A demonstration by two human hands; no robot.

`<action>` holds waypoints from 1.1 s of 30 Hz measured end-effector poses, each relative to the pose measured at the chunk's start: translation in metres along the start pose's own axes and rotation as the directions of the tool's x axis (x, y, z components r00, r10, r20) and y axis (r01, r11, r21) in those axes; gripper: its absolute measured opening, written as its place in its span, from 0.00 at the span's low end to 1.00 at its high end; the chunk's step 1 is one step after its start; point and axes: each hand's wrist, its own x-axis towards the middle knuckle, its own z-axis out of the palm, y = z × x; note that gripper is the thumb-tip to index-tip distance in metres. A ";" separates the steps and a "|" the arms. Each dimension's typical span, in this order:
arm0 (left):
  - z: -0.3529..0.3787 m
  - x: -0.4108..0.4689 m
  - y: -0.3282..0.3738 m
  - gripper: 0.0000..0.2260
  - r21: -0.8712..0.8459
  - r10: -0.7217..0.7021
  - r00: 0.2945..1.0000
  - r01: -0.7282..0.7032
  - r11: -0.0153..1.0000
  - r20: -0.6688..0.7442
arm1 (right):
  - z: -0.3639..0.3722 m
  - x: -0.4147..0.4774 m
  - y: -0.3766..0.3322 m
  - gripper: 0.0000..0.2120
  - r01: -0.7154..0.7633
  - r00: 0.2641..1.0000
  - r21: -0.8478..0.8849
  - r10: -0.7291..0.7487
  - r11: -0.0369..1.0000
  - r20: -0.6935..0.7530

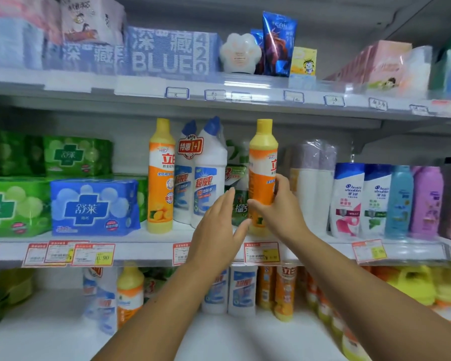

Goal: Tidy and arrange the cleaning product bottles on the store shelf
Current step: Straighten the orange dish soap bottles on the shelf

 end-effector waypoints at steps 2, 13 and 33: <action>-0.005 -0.002 0.006 0.33 -0.047 -0.020 1.000 0.020 0.999 0.010 | -0.004 -0.011 -0.007 0.35 0.050 0.999 0.070 -0.050 0.996 0.002; -0.040 -0.036 0.042 0.32 -0.392 0.003 0.999 0.015 0.920 0.045 | -0.069 -0.076 -0.070 0.32 0.158 0.987 0.242 -0.159 0.957 -0.014; 0.084 -0.183 -0.067 0.29 -0.191 -0.268 0.830 0.402 0.895 0.489 | -0.007 -0.199 0.157 0.33 -0.293 0.937 0.007 0.285 0.956 0.199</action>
